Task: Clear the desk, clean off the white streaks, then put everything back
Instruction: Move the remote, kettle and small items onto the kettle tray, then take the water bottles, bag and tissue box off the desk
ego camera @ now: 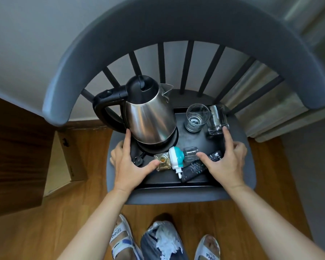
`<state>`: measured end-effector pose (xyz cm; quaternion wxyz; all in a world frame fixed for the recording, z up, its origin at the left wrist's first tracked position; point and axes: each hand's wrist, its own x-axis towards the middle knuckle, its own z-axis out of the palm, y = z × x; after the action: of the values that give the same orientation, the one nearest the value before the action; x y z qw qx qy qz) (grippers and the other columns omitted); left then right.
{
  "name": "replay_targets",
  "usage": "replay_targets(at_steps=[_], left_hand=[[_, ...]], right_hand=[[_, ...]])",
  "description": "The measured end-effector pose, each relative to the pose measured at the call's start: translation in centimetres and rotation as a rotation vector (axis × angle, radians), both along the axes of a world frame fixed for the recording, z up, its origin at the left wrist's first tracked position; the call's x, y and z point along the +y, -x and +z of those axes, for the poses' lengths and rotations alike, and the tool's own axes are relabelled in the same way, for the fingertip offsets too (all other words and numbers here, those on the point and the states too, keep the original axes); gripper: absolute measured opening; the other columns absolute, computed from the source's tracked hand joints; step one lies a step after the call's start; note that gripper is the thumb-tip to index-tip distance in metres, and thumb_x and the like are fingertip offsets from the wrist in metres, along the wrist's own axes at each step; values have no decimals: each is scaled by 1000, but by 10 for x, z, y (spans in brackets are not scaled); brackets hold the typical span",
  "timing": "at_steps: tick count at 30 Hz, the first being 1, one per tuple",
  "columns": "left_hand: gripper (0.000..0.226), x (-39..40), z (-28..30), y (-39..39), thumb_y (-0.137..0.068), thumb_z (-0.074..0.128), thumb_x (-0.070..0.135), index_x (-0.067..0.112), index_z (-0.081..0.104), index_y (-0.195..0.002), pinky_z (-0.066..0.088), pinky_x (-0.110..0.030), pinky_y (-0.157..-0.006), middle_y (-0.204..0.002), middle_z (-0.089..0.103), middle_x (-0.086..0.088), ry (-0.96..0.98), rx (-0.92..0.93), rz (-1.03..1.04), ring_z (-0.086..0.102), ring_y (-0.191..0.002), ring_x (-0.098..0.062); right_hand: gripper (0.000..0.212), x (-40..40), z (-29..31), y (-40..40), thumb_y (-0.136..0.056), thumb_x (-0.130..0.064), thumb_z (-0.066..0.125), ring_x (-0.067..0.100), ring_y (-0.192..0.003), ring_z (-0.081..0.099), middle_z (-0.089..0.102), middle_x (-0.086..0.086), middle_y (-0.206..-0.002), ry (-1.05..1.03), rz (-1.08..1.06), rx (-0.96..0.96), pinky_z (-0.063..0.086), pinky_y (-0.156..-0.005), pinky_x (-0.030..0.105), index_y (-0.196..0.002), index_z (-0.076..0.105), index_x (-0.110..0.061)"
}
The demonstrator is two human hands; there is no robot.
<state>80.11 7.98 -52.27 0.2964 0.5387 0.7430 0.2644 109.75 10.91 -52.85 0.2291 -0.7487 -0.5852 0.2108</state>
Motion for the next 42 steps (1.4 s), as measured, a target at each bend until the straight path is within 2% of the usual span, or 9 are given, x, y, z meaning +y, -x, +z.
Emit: replay_targets(at_steps=[4,8,11,14,17,20,27,35,42], left_hand=[[126,0,18,-4,-61,72,85,54,2,-162,22,-47,-121,-156,30,-6,56,43,32,23,-143,-24],[113,-5,54,-3,-74,83,65,41,18,-163,31,-44,-120,-152,31,2,32,28,93,27,-143,-21],[88,-9,93,-3,-84,79,56,34,36,-158,47,-33,-107,-144,37,9,0,-19,113,48,-130,-14],[55,-15,142,-6,-95,69,49,29,56,-144,47,-23,-83,-136,57,8,59,61,34,62,-104,-7],[38,-28,192,-9,-102,62,39,25,64,-138,48,-25,-84,-126,68,5,74,128,-38,66,-107,-12],[35,-50,247,-8,-106,55,34,24,64,-138,50,-27,-89,-130,68,2,79,179,-63,64,-115,-15],[33,-122,380,27,-106,53,40,29,64,-135,51,-24,-85,-129,68,6,74,333,53,66,-110,-13],[36,-209,486,114,-104,58,43,29,65,-136,52,-25,-92,-127,70,5,65,374,227,69,-111,-15],[39,-286,524,237,-105,55,46,32,60,-140,56,-30,-97,-134,66,8,52,373,295,66,-117,-13]], right_hand=[[115,-2,21,2,-68,-82,63,39,-123,39,44,22,-127,117,44,-57,42,-104,51,-161,12,-39],[90,-6,58,8,-83,-66,68,43,-138,34,37,26,-147,151,69,-181,34,-111,55,-157,32,-29],[60,-9,97,21,-93,-46,66,38,-132,42,44,21,-144,92,157,-165,38,-107,52,-146,50,-22],[39,-16,142,39,-99,-33,61,27,-122,53,56,7,-131,68,298,-59,41,-103,45,-135,61,-17],[34,-25,189,58,-100,-34,59,25,-112,58,61,3,-121,100,424,-98,47,-97,46,-129,64,-18],[34,-36,241,77,-101,-38,54,28,-111,57,61,4,-119,180,548,-146,47,-94,44,-129,62,-21],[35,-68,377,132,-102,-42,50,30,-109,56,60,4,-115,134,871,-229,49,-91,43,-126,62,-20],[34,-126,492,235,-101,-45,52,20,-99,62,64,-1,-109,30,1029,-197,54,-87,37,-123,66,-23],[31,-193,530,374,-101,-45,54,9,-89,59,62,-8,-106,29,1138,-190,37,-65,11,-122,67,-26]])
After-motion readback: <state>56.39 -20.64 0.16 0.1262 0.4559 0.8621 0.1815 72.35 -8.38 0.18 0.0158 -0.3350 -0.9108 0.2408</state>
